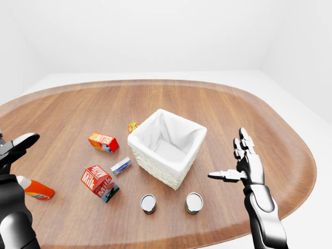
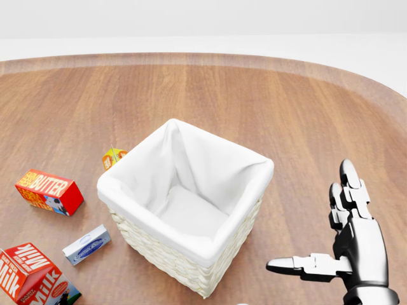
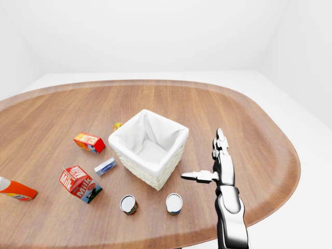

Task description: Pick up the alphabet soup, and put it in the basket.

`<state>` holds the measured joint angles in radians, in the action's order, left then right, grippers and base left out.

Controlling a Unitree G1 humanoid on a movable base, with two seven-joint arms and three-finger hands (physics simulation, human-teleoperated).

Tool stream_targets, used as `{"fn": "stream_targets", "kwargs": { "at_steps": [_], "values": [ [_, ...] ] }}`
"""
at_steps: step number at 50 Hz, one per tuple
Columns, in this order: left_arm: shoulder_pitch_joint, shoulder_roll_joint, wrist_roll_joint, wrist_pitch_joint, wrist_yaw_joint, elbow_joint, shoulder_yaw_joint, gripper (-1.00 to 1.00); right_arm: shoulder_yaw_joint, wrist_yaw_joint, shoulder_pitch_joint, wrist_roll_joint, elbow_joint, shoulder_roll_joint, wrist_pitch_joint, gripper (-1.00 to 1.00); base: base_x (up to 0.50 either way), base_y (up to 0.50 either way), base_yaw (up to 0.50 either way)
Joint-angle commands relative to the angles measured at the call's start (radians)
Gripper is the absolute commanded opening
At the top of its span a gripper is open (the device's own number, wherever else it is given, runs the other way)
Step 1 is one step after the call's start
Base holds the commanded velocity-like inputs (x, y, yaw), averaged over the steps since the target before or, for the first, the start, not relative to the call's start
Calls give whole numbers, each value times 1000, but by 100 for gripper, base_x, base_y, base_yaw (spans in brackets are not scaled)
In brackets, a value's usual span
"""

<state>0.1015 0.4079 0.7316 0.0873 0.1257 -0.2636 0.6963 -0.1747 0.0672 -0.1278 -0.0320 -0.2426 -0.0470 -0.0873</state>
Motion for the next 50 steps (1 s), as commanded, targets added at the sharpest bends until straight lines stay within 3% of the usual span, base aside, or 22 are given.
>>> {"fn": "stream_targets", "kwargs": {
  "at_steps": [1, 21, 50],
  "values": [
    [-3, 0, 2, 0, 5, -10, 3, 100, -10, 88, -77, 68, -106, 13, 0, 100, 0, 0, 0],
    [-3, -6, -10, 0, -6, -3, -1, 100, -105, 319, -259, 140, -236, 88, 0, 100, 0, 0, 0],
    [-3, -6, -12, 0, -7, 0, -2, 100, -113, 367, -277, 164, -252, 118, 0, 100, 0, 0, 0]
  ]
}}
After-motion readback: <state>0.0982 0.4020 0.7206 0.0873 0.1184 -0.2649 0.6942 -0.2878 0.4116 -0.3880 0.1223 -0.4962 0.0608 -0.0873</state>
